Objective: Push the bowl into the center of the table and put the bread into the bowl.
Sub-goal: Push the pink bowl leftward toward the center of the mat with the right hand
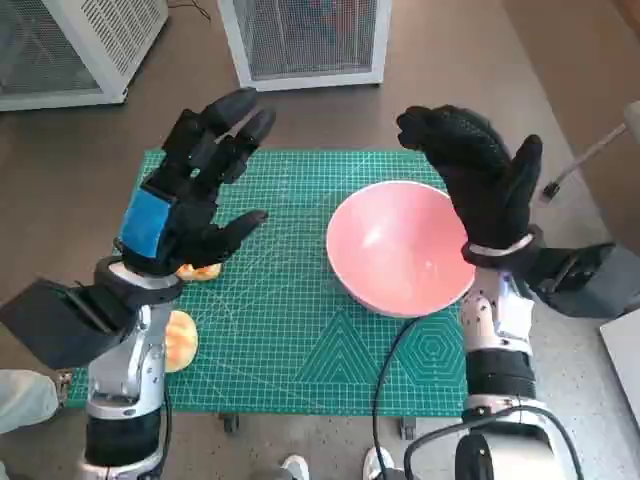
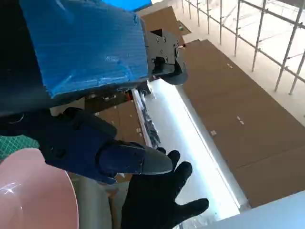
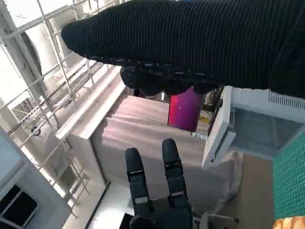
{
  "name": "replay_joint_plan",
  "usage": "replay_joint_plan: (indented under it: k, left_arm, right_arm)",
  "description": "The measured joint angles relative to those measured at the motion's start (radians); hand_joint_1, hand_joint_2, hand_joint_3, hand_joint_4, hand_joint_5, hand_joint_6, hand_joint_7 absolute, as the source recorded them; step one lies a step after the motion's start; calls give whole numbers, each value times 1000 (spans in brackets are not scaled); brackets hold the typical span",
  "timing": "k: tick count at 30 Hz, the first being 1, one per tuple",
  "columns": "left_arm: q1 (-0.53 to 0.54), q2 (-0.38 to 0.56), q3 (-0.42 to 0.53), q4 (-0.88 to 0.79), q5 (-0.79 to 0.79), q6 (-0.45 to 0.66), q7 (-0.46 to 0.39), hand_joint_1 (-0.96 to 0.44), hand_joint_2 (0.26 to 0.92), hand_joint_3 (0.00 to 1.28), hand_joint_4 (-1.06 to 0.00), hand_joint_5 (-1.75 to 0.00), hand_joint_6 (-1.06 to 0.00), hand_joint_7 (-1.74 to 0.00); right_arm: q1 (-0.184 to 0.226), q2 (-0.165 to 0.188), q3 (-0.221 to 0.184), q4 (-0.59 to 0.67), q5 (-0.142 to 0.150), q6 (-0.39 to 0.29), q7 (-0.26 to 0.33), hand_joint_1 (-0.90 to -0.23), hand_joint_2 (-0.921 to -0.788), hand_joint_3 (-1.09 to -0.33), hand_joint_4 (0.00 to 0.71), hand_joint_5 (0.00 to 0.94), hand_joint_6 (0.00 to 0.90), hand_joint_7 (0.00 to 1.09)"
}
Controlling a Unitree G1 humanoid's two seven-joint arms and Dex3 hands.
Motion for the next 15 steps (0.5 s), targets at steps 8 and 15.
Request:
replay_joint_plan:
  k: [8, 15]
  left_arm:
    - [0, 0, 0, -1, 2, 0, 0, -455, 921, 219, -318, -6, -49, -605]
    - [0, 0, 1, -1, 8, 0, 2, -456, 921, 218, -319, -6, -48, -610]
  right_arm:
    - [7, 0, 0, -11, 0, 5, 0, -450, -921, -363, 409, 1, 635, 6]
    - [12, 0, 1, -16, 0, 5, -1, -451, -921, -363, 413, 2, 635, 6]
